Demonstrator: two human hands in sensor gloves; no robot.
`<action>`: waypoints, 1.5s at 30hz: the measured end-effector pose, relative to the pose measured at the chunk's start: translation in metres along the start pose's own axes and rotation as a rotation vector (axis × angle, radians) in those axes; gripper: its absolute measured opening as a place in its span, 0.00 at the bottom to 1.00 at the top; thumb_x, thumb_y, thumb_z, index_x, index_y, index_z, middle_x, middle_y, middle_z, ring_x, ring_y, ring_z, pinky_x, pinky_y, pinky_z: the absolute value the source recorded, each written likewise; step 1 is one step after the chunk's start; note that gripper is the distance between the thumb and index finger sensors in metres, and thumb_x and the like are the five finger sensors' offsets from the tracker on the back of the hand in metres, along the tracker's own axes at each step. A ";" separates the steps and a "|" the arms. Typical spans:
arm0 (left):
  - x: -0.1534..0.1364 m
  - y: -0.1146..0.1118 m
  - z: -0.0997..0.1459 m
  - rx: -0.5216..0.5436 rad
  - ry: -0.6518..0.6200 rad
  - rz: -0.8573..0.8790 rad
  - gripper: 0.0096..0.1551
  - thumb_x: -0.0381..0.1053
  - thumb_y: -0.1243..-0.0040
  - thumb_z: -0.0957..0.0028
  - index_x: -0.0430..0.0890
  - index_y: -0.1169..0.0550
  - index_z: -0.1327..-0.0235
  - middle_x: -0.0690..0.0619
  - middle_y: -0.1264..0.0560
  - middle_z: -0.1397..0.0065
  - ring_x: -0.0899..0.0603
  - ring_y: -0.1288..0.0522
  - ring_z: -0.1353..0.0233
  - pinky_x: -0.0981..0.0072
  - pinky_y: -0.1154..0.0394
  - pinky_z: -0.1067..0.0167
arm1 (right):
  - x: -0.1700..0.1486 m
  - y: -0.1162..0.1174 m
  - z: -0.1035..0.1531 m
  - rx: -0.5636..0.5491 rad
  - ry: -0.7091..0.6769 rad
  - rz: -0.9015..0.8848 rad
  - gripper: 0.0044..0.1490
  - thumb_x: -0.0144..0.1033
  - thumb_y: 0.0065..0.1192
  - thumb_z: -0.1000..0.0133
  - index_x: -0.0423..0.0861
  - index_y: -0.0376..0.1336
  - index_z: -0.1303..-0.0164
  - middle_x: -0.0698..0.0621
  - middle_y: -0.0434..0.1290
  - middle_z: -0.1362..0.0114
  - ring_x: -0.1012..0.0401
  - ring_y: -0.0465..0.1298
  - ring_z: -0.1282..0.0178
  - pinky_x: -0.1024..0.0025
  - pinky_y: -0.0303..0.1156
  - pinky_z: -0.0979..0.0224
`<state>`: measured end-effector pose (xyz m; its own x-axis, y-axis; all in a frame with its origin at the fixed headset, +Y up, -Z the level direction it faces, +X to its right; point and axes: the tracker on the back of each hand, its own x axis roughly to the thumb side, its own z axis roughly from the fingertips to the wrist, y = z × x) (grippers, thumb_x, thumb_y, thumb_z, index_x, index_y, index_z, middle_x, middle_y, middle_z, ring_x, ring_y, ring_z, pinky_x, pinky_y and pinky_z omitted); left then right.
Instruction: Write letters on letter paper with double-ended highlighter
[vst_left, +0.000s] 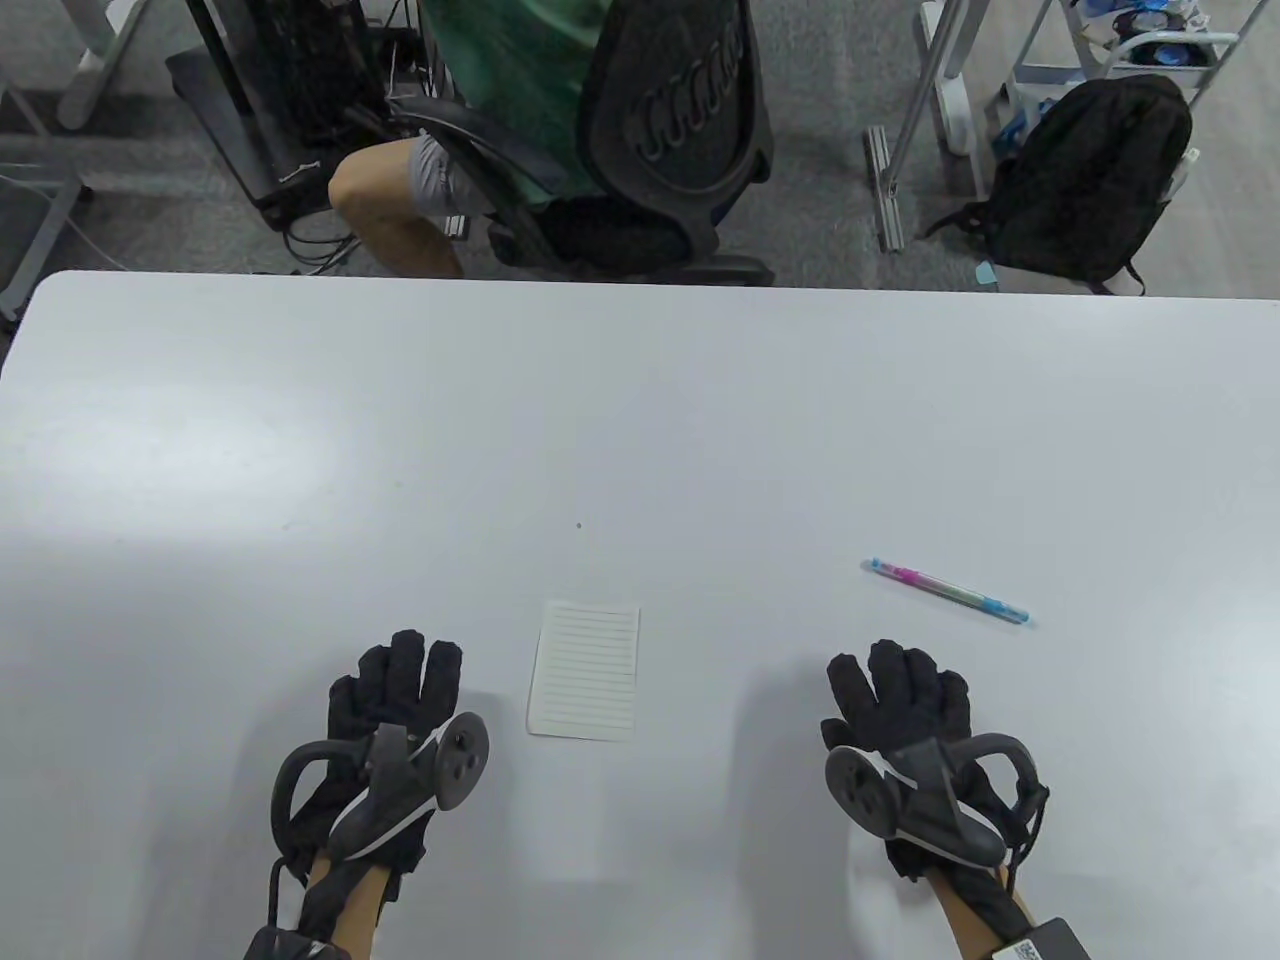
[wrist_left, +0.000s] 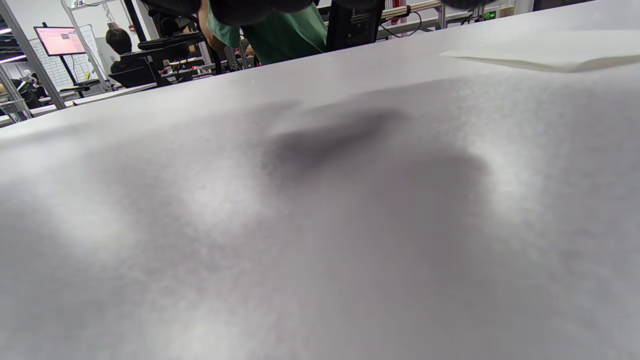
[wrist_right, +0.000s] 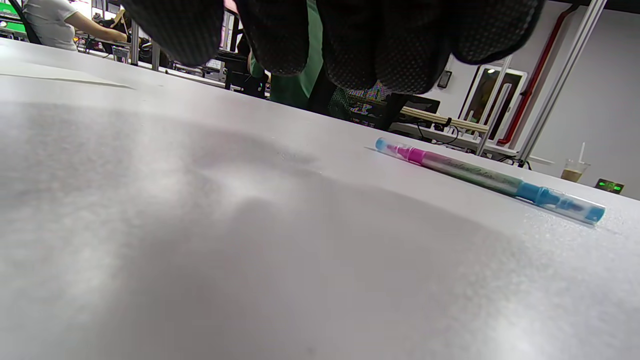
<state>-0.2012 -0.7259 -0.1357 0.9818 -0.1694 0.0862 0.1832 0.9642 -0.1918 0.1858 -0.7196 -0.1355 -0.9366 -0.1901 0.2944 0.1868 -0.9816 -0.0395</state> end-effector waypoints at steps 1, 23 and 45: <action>0.000 0.000 0.000 -0.002 0.000 0.000 0.43 0.65 0.59 0.38 0.48 0.49 0.12 0.40 0.53 0.10 0.30 0.47 0.13 0.32 0.44 0.21 | 0.000 0.000 0.000 0.000 -0.001 0.001 0.40 0.50 0.49 0.38 0.43 0.55 0.17 0.27 0.61 0.18 0.29 0.63 0.24 0.28 0.59 0.28; 0.001 0.003 -0.004 0.000 -0.004 0.015 0.43 0.65 0.59 0.38 0.49 0.49 0.12 0.40 0.52 0.10 0.30 0.47 0.13 0.32 0.44 0.21 | -0.078 0.009 -0.032 0.109 0.231 0.023 0.45 0.49 0.49 0.38 0.39 0.49 0.15 0.24 0.55 0.17 0.27 0.59 0.22 0.27 0.57 0.27; 0.003 0.003 -0.007 -0.019 -0.008 0.008 0.43 0.65 0.59 0.38 0.49 0.49 0.12 0.40 0.52 0.10 0.30 0.47 0.13 0.32 0.44 0.21 | -0.106 0.041 -0.075 0.260 0.358 0.045 0.35 0.38 0.53 0.39 0.38 0.59 0.21 0.31 0.65 0.21 0.33 0.67 0.26 0.30 0.61 0.28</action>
<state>-0.1974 -0.7251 -0.1424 0.9827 -0.1604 0.0921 0.1767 0.9613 -0.2113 0.2706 -0.7410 -0.2398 -0.9610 -0.2714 -0.0529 0.2549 -0.9437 0.2107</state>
